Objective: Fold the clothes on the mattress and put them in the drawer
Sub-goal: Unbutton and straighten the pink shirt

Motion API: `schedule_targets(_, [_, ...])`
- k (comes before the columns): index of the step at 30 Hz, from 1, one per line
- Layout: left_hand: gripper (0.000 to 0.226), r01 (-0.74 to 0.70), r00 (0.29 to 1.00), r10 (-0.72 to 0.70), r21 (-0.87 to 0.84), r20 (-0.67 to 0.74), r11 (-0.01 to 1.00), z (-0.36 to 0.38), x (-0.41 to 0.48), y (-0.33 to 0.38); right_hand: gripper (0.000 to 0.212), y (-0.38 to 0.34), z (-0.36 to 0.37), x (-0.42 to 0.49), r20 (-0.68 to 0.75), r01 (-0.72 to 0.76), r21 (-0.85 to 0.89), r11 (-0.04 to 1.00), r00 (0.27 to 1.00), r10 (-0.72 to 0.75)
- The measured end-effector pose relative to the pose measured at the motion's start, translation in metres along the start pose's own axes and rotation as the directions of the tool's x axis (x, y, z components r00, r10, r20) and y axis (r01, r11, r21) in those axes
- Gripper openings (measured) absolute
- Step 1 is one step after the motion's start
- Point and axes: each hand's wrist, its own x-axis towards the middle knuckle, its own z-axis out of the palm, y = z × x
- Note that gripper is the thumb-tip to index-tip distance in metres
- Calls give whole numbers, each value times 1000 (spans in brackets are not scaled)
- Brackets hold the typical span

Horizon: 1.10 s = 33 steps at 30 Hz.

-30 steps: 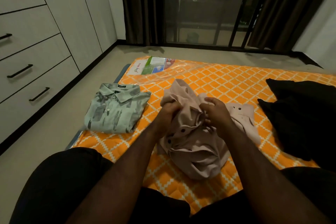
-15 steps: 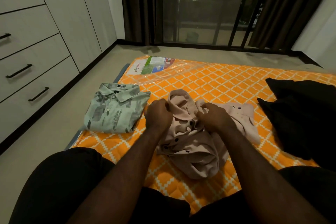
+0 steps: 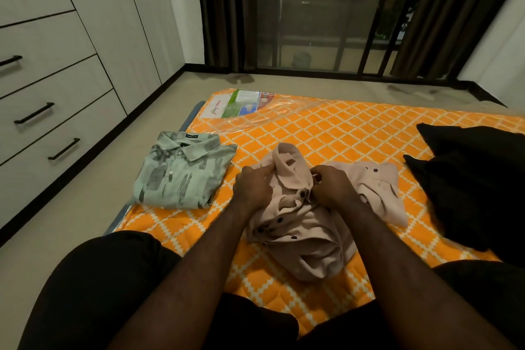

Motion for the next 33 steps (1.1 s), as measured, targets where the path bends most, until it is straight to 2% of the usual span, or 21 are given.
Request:
schedule_targets(2, [70,-31,999,32,-17,22,999,1,1,-1,38,1,-1,1,23,-21,20,1000,1000,20])
schedule_targets(4, [69,-59,996,54,-82,-66,995,1,-1,-1,37,0,-1,0,20,-8,47,999,1000,7])
schedule_targets(7, [45,-105,972,54,-221,-228,970,1,-6,2,30,1,4,-2,-16,17,79,997,1000,-16])
schedule_targets(10, [37,-110,956,26,-274,-292,955,0,-8,5,22,0,5,-4,-102,58,118,991,994,-46])
schedule_targets(13, [38,-105,950,4,-309,-312,945,2,-7,5,32,-2,2,-9,-179,84,164,983,982,-55])
schedule_targets(15, [29,-111,942,2,-305,-336,946,3,-7,6,36,-5,-1,-11,-240,91,165,982,970,-49])
schedule_targets(18, [15,-74,930,-32,-272,-365,960,7,-5,2,30,-10,-4,-13,-325,113,124,986,943,-68])
schedule_targets(21, [25,35,925,-133,-269,-355,963,8,-2,-1,26,-14,-5,-15,-373,168,123,978,921,-111])
schedule_targets(24, [14,82,903,-173,-238,-393,968,0,-9,7,24,-11,-2,-12,-324,160,97,982,938,-120])
schedule_targets(28, [12,-5,902,-63,-156,-428,988,-4,-13,12,18,-4,4,-8,-221,51,29,998,974,-43])
schedule_targets(30, [21,-44,931,-40,-220,-362,974,0,-14,14,22,-2,6,-8,-204,12,24,1000,979,-7])
schedule_targets(33, [23,-17,950,-89,-332,-300,943,6,-16,12,33,-2,5,-10,-185,-25,-10,1000,982,22])
